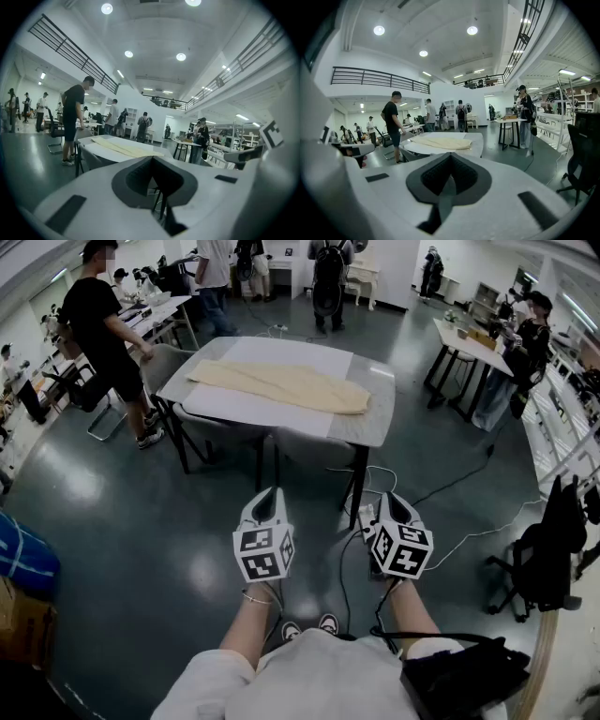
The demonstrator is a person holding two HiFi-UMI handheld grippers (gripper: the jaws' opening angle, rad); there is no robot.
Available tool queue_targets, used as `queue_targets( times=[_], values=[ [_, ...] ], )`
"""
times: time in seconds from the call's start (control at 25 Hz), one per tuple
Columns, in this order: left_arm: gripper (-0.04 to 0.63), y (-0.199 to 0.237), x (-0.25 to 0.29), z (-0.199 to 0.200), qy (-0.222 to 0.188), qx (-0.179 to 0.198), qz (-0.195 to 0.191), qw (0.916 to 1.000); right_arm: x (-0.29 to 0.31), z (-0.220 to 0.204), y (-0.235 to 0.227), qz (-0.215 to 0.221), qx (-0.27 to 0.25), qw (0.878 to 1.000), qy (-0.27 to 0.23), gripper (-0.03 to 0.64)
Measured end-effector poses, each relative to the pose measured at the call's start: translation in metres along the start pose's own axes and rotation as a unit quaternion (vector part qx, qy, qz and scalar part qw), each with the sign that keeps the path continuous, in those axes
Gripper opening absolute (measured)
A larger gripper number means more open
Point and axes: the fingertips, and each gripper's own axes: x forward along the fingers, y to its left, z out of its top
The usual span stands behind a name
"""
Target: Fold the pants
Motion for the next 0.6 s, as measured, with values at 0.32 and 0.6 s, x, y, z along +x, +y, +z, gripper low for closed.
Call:
queue_targets(
  times=[0.32,0.6],
  values=[
    [0.008,0.012,-0.001,0.001,0.004,-0.001,0.005,1.0000,0.004,-0.001,0.012,0.011,0.010,1.000,0.004,-0.008],
    [0.008,0.026,-0.005,-0.003,0.011,0.000,0.003,0.9999,0.002,-0.005,0.022,0.003,0.021,1.000,0.002,-0.008]
  ],
)
